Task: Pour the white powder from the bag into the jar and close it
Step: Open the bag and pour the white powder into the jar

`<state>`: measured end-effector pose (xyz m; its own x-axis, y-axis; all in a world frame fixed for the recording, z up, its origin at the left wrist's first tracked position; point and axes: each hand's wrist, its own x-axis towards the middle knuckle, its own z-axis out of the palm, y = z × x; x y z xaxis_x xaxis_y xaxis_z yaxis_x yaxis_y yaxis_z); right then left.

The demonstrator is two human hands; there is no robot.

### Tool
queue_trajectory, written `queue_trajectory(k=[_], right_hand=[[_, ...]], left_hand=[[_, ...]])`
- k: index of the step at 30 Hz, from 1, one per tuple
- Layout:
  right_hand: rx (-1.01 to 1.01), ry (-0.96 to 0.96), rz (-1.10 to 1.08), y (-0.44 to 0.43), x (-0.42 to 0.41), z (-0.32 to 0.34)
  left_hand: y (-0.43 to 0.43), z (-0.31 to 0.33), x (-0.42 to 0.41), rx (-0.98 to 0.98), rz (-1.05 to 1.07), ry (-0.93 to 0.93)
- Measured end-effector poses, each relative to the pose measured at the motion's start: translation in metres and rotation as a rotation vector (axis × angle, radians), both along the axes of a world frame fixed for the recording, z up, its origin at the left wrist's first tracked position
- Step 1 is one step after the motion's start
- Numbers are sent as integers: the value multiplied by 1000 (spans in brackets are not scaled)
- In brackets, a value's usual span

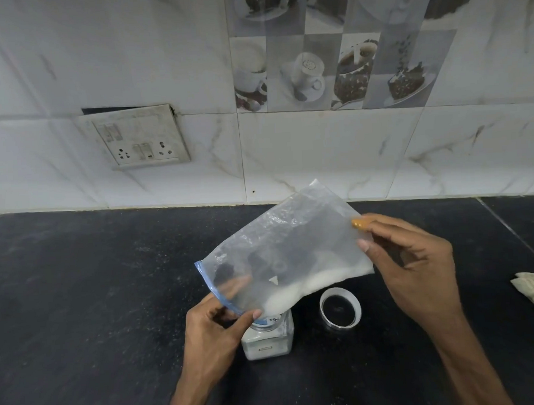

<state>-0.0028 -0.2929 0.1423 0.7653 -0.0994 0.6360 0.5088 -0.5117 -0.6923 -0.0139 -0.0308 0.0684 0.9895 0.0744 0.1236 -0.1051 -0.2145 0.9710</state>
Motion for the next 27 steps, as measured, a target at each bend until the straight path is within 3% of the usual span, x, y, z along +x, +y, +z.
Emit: queue_trajectory(k=[4,10,17,27], right_hand=[[46,127,66,-9,1,-1],[235,119,41,-2,0,3],[160,43,-68,1,1,6],[166,26,6,7,1,4]], left_hand=[[1,1,-1,-20,-9,9],[0,0,0,-34,5,12],[-1,0,1,-39,7,23],[-2,3,-1,-24,-12,35]])
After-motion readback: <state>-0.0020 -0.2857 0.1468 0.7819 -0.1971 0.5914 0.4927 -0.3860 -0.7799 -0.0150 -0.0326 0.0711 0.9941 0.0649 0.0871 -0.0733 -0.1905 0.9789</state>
